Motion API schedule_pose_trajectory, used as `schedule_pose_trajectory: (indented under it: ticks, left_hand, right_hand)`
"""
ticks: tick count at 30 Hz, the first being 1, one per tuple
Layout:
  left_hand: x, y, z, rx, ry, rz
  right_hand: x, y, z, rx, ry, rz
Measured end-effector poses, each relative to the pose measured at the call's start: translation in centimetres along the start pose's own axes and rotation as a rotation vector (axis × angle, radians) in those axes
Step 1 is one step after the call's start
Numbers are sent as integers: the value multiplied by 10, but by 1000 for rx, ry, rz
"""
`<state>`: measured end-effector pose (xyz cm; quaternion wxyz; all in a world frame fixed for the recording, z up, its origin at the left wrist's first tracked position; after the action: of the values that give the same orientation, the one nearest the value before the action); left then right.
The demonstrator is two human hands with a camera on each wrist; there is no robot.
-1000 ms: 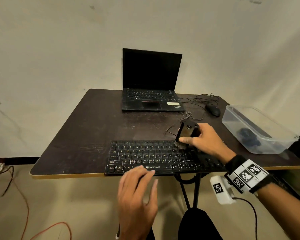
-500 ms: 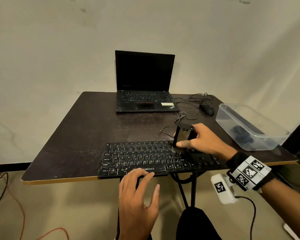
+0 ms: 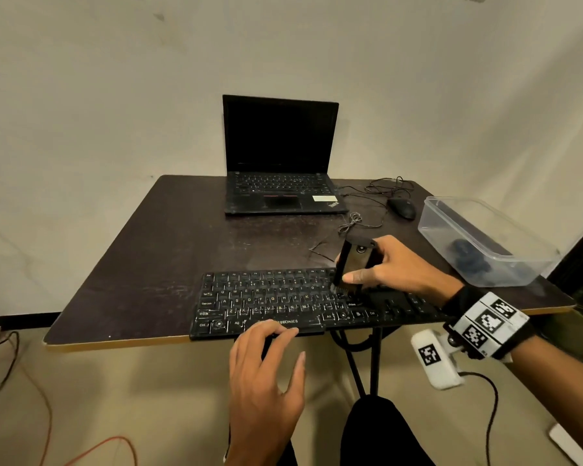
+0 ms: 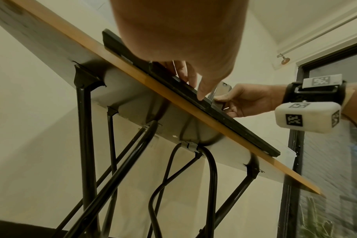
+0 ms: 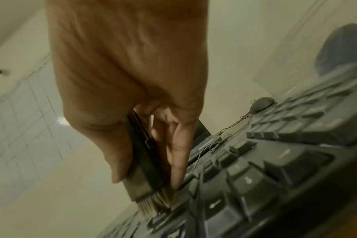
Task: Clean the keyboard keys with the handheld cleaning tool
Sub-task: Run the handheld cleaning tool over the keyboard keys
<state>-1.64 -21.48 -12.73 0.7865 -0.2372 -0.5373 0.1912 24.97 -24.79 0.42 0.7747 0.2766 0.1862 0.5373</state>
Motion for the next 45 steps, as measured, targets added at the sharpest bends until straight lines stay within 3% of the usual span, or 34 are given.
schedule_pose_trajectory:
  ticks: [4, 8, 12, 16, 20, 24, 28, 32, 36, 40, 43, 45]
  left_hand:
    - [-1, -2, 1, 8, 13, 17]
    - [0, -3, 1, 5, 13, 15]
    - [0, -4, 3, -8, 27, 38]
    - [0, -5, 3, -6, 25, 39]
    - [0, -6, 3, -14, 19, 55]
    - [0, -6, 3, -15, 20, 47]
    - [-1, -6, 3, -16, 20, 55]
    - [1, -6, 5, -14, 20, 44]
    - [1, -6, 6, -17, 30, 61]
    - [2, -7, 5, -13, 33, 57]
    - [2, -8, 5, -16, 36, 65]
    - [1, -7, 6, -16, 41, 60]
  right_hand:
    - [12, -9, 7, -52, -122, -72]
    - [12, 1, -1, 11, -3, -18]
    - [16, -3, 8, -12, -86, -97]
    - [4, 8, 0, 100, 95, -44]
    - [4, 1, 8, 34, -28, -93]
    - [-3, 5, 4, 109, 113, -76]
    - [0, -2, 15, -60, -35, -117]
    - [-5, 0, 12, 77, 83, -107]
    - [1, -7, 19, -51, -104, -148]
    - [1, -3, 10, 32, 8, -108]
    - [3, -3, 17, -44, -117, -166]
    - [-1, 0, 16, -16, -84, -159]
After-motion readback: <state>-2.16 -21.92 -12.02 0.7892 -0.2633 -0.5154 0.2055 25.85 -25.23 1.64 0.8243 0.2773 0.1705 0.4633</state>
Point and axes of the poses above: each hand's wrist, its own x-axis towards the middle knuckle, its own z-axis out of the back of the hand, y = z × x, the point moved 3 cm from there along x, towards the middle knuckle, and after that the axes turned 10 degrees about -x, right-handed, at the moved point
